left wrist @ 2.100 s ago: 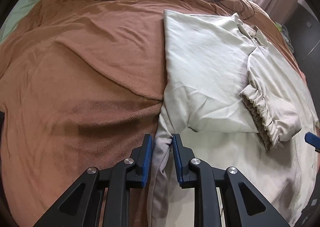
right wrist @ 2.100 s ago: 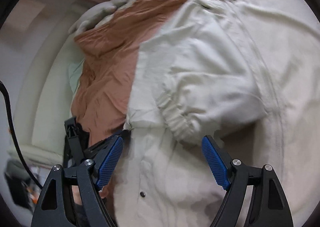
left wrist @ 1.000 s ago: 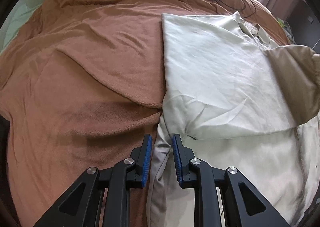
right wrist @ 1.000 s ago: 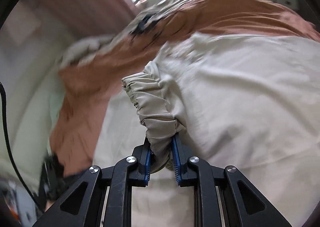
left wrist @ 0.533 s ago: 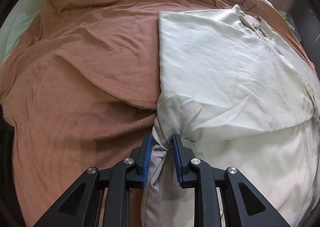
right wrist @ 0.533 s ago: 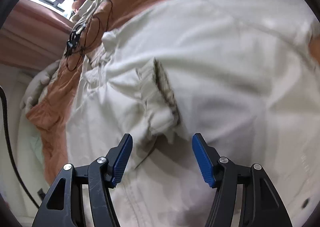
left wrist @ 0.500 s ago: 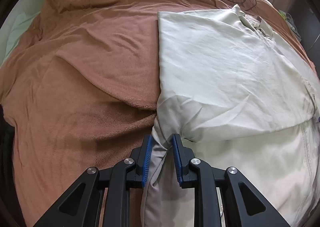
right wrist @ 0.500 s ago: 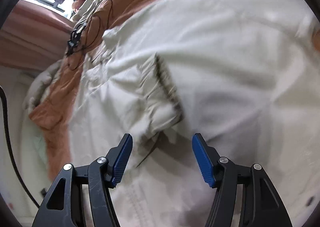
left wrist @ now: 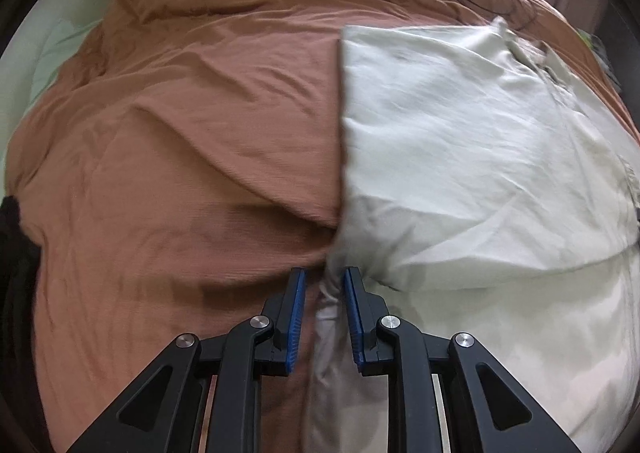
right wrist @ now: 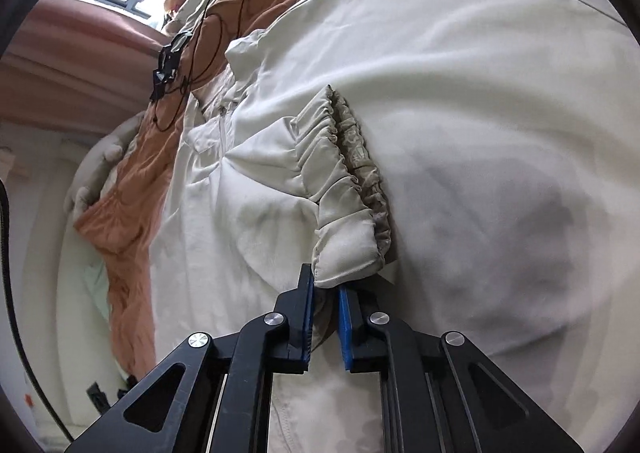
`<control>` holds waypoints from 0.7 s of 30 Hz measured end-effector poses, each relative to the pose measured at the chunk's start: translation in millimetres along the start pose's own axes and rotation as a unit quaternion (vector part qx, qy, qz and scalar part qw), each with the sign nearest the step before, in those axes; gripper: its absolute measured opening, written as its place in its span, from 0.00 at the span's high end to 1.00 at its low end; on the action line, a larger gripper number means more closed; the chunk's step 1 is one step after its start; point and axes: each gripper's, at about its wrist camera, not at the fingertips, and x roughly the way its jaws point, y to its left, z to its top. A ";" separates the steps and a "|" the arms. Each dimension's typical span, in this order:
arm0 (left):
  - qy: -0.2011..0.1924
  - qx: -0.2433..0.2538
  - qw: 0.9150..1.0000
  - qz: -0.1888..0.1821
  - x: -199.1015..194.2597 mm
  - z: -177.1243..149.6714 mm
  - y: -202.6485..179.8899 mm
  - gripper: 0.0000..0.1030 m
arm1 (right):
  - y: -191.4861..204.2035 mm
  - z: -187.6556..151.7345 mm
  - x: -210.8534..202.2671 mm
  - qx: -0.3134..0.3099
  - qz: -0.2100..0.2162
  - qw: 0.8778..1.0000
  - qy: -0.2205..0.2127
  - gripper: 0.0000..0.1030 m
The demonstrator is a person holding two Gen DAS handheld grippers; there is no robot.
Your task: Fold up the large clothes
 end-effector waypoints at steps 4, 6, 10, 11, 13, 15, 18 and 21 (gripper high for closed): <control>0.021 -0.036 0.999 0.012 1.2 -2.0 24.4 0.86 | -2.8 -3.1 -7.6 0.004 -0.016 1.000 -0.006 0.86; 0.018 -0.067 0.997 -0.014 -9.6 -5.8 37.8 0.86 | -4.0 -4.1 -13.0 0.006 -0.022 1.000 0.000 0.66; -0.005 -0.079 0.996 -0.037 -41.2 -13.8 45.1 0.86 | -3.1 -11.5 -39.0 0.000 -0.019 1.000 -0.016 0.35; -0.006 -0.080 0.996 -0.045 -48.1 -15.6 44.5 0.85 | -2.4 -13.9 -48.0 -0.004 -0.018 1.000 -0.022 0.35; -0.010 -0.078 0.995 -0.056 -63.0 -19.5 42.0 0.85 | -2.0 -18.6 -67.2 -0.013 -0.003 0.999 -0.031 0.35; -0.017 -0.070 0.995 -0.064 -79.1 -23.6 35.3 0.81 | -3.0 -28.5 -90.3 -0.032 -0.007 0.999 -0.043 0.35; -0.035 -0.070 0.993 -0.083 -99.0 -30.0 27.3 0.48 | -7.5 -41.7 -114.7 -0.067 -0.022 0.996 -0.051 0.31; -0.064 -0.069 0.992 -0.089 -117.5 -32.8 19.0 0.23 | -23.8 -50.3 -141.5 -0.081 -0.034 0.994 -0.063 0.31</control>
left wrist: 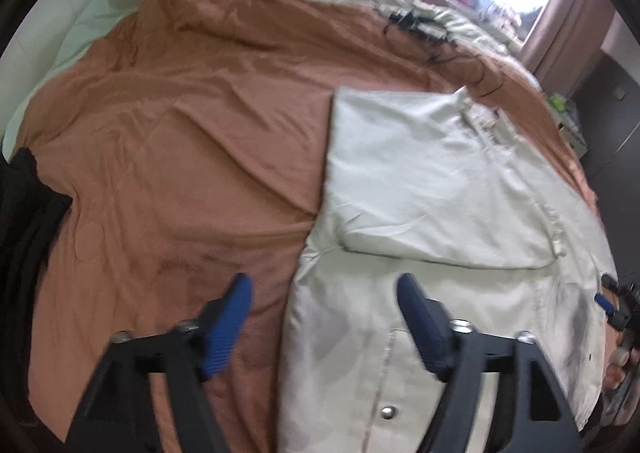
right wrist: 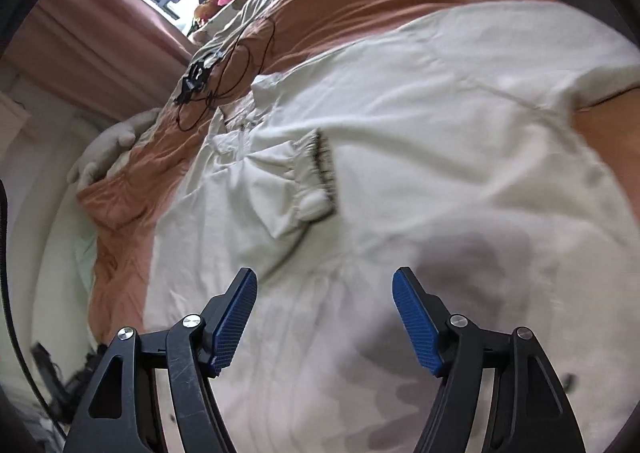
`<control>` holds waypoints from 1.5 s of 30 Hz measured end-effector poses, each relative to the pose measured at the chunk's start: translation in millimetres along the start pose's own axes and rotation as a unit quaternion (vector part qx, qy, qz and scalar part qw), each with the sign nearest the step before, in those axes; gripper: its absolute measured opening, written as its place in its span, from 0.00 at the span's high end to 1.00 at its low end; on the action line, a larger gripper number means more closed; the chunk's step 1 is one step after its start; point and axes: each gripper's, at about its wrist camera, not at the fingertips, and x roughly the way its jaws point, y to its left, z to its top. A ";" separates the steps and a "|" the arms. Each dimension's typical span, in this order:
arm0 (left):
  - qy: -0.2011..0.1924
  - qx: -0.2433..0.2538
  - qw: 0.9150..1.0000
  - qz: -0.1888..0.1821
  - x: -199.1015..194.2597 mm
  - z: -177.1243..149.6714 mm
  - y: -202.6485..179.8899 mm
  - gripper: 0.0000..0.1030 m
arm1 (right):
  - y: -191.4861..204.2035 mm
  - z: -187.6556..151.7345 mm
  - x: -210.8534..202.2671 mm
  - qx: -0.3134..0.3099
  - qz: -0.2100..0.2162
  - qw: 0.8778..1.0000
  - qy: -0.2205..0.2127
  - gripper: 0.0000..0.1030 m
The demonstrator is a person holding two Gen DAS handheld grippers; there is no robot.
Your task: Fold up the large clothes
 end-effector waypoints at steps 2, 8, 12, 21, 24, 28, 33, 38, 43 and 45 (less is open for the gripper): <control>-0.002 0.003 1.000 -0.006 -8.4 -4.8 -9.8 0.23 | -12.5 -1.4 -15.6 -0.001 -0.010 1.000 -0.005 0.31; -0.009 0.021 0.999 -0.030 -31.0 -16.5 -48.0 0.23 | -62.4 0.2 -68.9 0.006 -0.032 0.999 -0.025 0.31; -0.016 0.032 0.998 -0.048 -45.4 -23.8 -77.2 0.22 | -92.7 8.1 -98.3 0.011 -0.043 0.998 -0.040 0.20; -0.017 0.062 0.995 -0.072 -52.0 -36.3 -144.7 0.18 | -175.5 33.8 -151.0 0.056 -0.063 0.993 -0.085 0.18; -0.015 0.069 0.995 -0.077 -47.2 -36.3 -163.9 0.17 | -202.2 45.3 -161.1 0.068 -0.079 0.989 -0.100 0.18; -0.013 0.079 0.994 -0.072 -38.9 -36.7 -184.8 0.17 | -240.6 61.9 -169.6 0.093 -0.070 0.986 -0.123 0.18; -0.007 0.096 0.993 -0.067 -20.1 -36.3 -210.0 0.17 | -274.8 84.1 -170.2 0.113 -0.067 0.981 -0.141 0.31; -0.004 0.108 0.992 -0.060 2.2 -32.6 -225.4 0.17 | -307.0 110.0 -156.7 0.143 -0.060 0.977 -0.144 0.41; -0.003 0.111 0.993 -0.050 30.0 -22.8 -235.6 0.17 | -330.8 136.7 -136.3 0.150 -0.064 0.976 -0.141 0.48; -0.003 0.109 0.993 -0.048 42.0 -18.0 -237.4 0.18 | -339.2 146.8 -126.8 0.152 -0.067 0.976 -0.140 0.52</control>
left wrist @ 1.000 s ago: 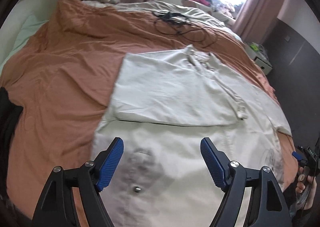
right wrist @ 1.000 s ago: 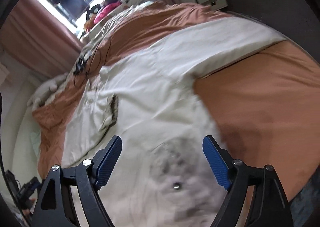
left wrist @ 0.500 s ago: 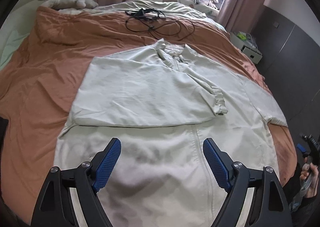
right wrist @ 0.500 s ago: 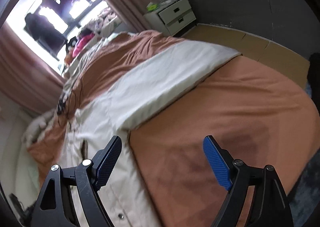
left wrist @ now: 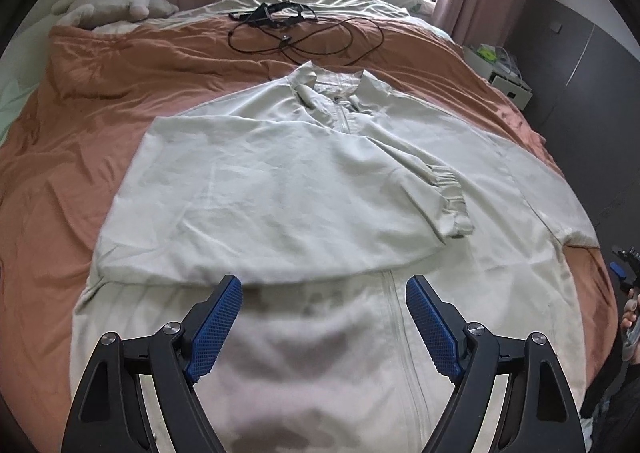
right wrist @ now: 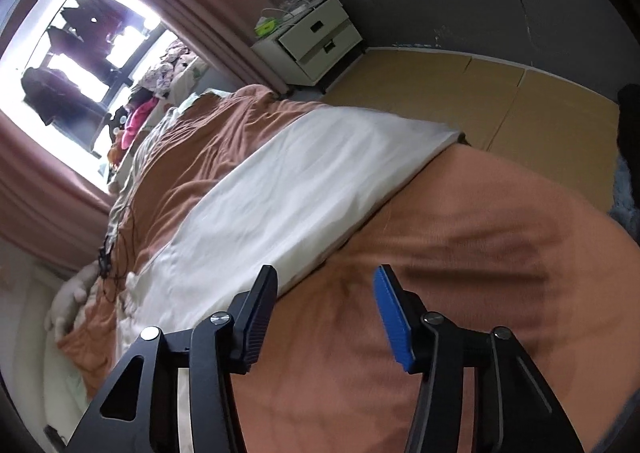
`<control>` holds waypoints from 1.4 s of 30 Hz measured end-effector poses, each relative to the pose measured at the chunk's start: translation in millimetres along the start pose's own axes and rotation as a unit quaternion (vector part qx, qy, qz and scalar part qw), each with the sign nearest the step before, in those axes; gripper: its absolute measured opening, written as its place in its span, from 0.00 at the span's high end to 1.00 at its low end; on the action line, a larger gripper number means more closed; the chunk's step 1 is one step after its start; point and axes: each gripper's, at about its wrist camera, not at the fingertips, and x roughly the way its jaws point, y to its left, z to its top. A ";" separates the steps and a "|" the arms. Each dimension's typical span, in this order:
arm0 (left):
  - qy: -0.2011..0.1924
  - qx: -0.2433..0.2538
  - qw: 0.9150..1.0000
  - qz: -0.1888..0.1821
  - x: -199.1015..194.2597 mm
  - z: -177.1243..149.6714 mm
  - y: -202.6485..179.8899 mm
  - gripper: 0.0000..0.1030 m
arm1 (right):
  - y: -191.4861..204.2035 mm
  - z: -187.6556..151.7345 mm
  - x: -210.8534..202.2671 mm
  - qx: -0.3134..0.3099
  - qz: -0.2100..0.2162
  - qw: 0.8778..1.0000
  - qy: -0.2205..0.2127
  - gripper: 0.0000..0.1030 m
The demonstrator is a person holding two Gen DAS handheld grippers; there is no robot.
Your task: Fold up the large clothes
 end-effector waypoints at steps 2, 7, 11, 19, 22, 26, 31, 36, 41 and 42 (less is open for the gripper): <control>0.001 -0.002 1.000 0.000 9.1 3.5 2.3 0.17 | -1.5 6.1 11.0 -0.004 -0.009 1.000 -0.001 0.53; 0.004 -0.001 1.000 0.003 31.2 9.2 9.4 0.17 | -8.3 20.5 42.3 -0.010 -0.034 0.999 0.003 0.53; 0.009 -0.005 1.000 0.007 42.1 9.2 20.8 0.17 | -13.3 26.2 64.0 -0.011 -0.057 0.998 0.007 0.53; 0.024 -0.015 1.000 0.011 54.2 2.2 41.3 0.18 | -18.4 46.2 79.6 -0.009 -0.089 0.996 -0.010 0.77; 0.024 -0.019 0.999 0.007 50.3 -0.5 46.0 0.18 | -14.0 60.2 67.5 -0.006 -0.078 0.997 -0.020 0.91; 0.013 -0.023 1.000 -0.002 36.1 -5.9 49.7 0.18 | 32.0 73.0 33.0 -0.079 -0.084 0.992 -0.057 0.93; -0.008 -0.037 0.999 -0.005 20.4 -9.8 54.1 0.17 | 99.1 87.5 -12.8 -0.144 -0.075 0.983 -0.087 0.94; -0.043 -0.071 0.996 -0.024 5.2 -17.5 61.2 0.17 | 170.1 82.5 -54.5 -0.204 -0.056 0.971 -0.108 0.94; -0.041 -0.078 0.996 -0.015 4.7 -21.3 69.3 0.18 | 238.7 61.6 -83.3 -0.259 -0.025 0.958 -0.117 0.94; -0.041 -0.081 0.996 -0.022 3.5 -21.0 72.3 0.18 | 254.2 54.7 -88.3 -0.270 -0.017 0.955 -0.117 0.94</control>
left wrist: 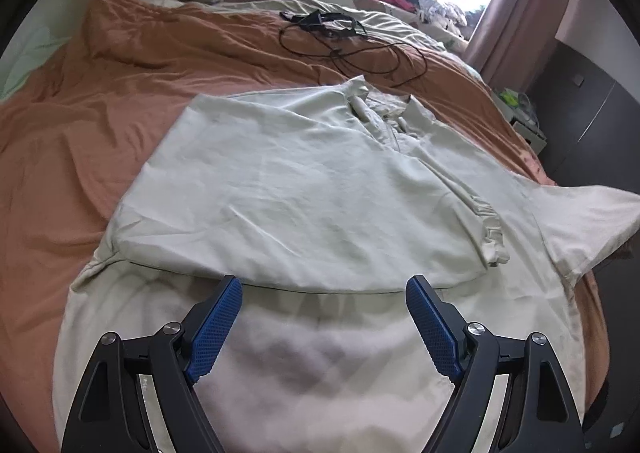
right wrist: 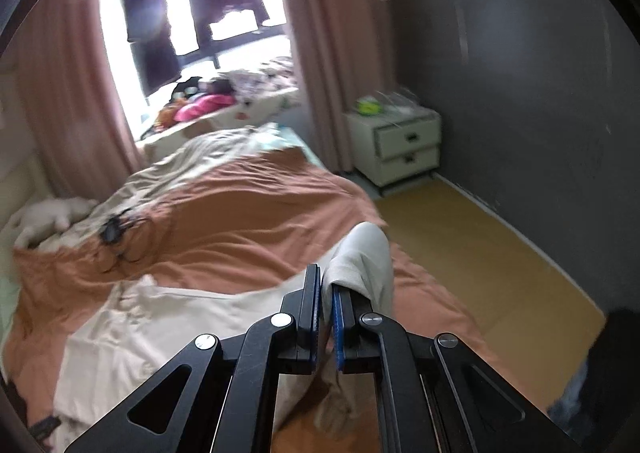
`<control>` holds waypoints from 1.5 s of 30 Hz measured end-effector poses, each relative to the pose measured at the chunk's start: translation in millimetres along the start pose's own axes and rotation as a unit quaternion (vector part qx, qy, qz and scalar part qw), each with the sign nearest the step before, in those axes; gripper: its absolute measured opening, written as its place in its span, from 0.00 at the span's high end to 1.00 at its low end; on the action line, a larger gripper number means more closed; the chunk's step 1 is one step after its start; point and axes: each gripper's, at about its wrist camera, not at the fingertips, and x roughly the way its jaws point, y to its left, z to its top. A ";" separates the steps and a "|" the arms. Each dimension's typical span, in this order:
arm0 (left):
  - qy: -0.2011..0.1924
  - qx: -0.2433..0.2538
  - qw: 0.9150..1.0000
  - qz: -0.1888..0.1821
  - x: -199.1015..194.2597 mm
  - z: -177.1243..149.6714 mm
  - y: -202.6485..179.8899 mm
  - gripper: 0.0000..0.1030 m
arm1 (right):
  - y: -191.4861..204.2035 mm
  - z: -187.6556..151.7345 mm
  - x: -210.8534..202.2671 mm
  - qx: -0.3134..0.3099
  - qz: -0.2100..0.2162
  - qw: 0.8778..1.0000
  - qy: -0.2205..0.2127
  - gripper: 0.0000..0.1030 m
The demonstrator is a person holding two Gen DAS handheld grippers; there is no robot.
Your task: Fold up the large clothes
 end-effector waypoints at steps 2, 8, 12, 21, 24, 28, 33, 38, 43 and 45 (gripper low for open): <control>-0.001 -0.004 1.000 -0.003 -3.5 1.4 4.9 0.17 | 32.3 4.9 -9.8 -0.021 0.016 1.000 -0.004 0.94; -0.012 -0.010 1.000 -0.011 -20.7 2.7 20.4 0.18 | 111.3 1.5 -15.2 -0.068 0.052 0.996 -0.002 0.94; -0.015 -0.018 1.000 -0.010 -30.9 1.4 31.8 0.18 | 166.8 -15.8 -9.6 -0.102 0.076 0.992 0.011 0.94; -0.024 -0.034 0.999 -0.007 -46.6 -0.7 53.2 0.18 | 273.7 -70.9 12.3 -0.144 0.133 0.980 0.036 0.94; -0.029 -0.037 0.999 -0.003 -49.9 0.6 57.4 0.18 | 305.0 -98.8 27.0 -0.149 0.156 0.975 0.057 0.94; -0.027 -0.057 0.998 -0.017 -48.7 1.4 63.5 0.18 | 333.4 -141.4 49.1 -0.176 0.153 0.966 0.108 0.94; -0.020 -0.053 0.998 -0.011 -44.7 -0.1 61.7 0.18 | 318.2 -166.1 66.7 -0.173 0.120 0.965 0.158 0.41; -0.017 -0.052 0.998 -0.005 -40.7 -0.6 63.3 0.18 | 257.4 -173.6 96.8 -0.107 0.097 0.969 0.198 0.37; -0.012 -0.067 0.998 0.007 -33.8 -0.8 72.8 0.18 | 216.4 -189.3 130.1 -0.045 0.082 0.966 0.241 0.37; -0.011 -0.072 0.997 0.019 -30.9 -0.2 77.3 0.18 | 206.5 -196.8 145.5 -0.016 0.079 0.963 0.255 0.37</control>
